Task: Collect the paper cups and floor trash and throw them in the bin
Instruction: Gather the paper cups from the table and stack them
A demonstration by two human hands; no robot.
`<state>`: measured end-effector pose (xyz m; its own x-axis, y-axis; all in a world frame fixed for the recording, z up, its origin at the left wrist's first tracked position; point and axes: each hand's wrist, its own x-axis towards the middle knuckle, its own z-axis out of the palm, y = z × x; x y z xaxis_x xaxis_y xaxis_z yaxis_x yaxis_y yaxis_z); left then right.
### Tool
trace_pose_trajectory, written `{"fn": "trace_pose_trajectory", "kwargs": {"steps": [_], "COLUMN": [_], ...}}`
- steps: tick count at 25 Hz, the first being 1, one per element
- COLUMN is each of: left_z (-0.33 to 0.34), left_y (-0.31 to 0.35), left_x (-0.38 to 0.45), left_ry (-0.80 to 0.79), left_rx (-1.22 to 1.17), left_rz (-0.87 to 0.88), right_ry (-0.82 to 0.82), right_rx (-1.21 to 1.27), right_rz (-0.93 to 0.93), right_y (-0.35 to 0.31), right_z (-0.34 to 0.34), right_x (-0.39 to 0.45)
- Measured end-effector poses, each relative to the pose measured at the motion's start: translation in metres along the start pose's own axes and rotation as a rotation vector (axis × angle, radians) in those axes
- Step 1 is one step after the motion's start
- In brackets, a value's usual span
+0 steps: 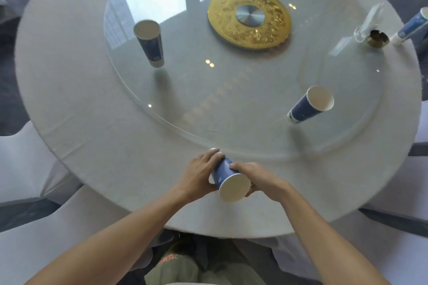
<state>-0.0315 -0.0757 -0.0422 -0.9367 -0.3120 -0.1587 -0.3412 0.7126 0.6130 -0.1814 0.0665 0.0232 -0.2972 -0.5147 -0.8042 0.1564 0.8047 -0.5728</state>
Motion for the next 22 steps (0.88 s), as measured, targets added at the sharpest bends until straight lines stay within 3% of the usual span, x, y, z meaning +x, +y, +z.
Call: {"fn": "trace_pose_trajectory", "kwargs": {"steps": [4, 8, 12, 16, 22], "left_z": [-0.036, -0.069, -0.089, -0.115, -0.142], "left_y": [0.002, -0.005, -0.04, -0.083, -0.137], "left_x": [-0.002, -0.012, -0.012, 0.001, 0.016], "left_ry": [0.135, 0.43, 0.615, 0.655, 0.663], "left_rx": [-0.119, -0.426, -0.533, -0.628, -0.672], "left_rz": [-0.19, -0.481, -0.608, -0.657, -0.659], "right_ry": [-0.029, -0.035, 0.076, 0.312, 0.487], "right_rx": [0.021, -0.13, -0.212, -0.363, -0.747], "right_rz": [-0.079, -0.178, -0.332, -0.525, -0.773], "right_y": [-0.054, -0.115, -0.174, -0.247, -0.346], "right_z": [-0.019, -0.012, 0.008, 0.034, 0.075], "right_x": [0.02, 0.05, 0.086, 0.123, 0.184]}}
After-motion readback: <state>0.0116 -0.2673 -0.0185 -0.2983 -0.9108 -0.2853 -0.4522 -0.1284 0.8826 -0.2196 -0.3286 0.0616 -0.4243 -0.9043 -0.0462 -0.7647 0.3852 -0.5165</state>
